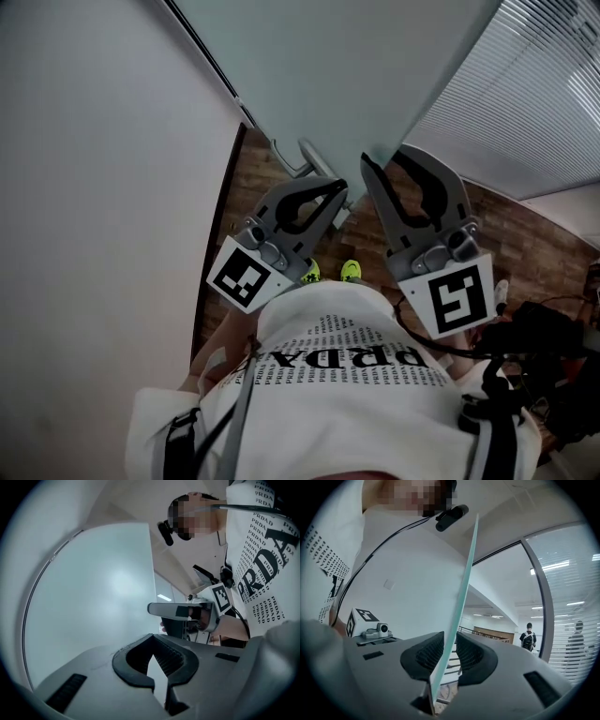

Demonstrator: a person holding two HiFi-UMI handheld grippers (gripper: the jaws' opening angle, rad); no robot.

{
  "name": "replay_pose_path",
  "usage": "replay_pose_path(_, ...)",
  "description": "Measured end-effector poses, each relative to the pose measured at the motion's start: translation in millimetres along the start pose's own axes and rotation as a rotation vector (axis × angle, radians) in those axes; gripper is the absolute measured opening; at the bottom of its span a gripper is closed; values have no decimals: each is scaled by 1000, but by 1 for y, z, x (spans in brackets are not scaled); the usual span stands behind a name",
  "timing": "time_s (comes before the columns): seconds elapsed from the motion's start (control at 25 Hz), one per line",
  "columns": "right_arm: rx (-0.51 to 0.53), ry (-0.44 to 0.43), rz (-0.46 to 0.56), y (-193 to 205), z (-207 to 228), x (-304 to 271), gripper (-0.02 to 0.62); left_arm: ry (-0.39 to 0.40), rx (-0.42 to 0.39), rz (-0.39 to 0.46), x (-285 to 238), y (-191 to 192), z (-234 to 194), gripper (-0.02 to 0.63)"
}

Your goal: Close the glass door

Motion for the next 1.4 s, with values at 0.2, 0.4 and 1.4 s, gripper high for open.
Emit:
replay_pose_path(0.2, 7, -46, 13, -10, -1, 2, 54, -37, 6, 6, 1, -8, -1, -2)
replay_pose_path(0.4, 25, -73, 7, -17, 5, 3, 61, -71, -6, -17, 1, -16, -1, -2)
replay_pose_path(1.4, 23, -2, -32, 8, -16, 4, 61, 30, -60, 57, -2, -2, 0, -2)
Point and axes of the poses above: the fingertips, and each gripper's own axes: x backward along the fingers, z to its right, y out of its underside, the point moved 4 cm from there along x, backward along the fingers, and after that the axes turned 10 degrees about -z, right-handed, at the moved point
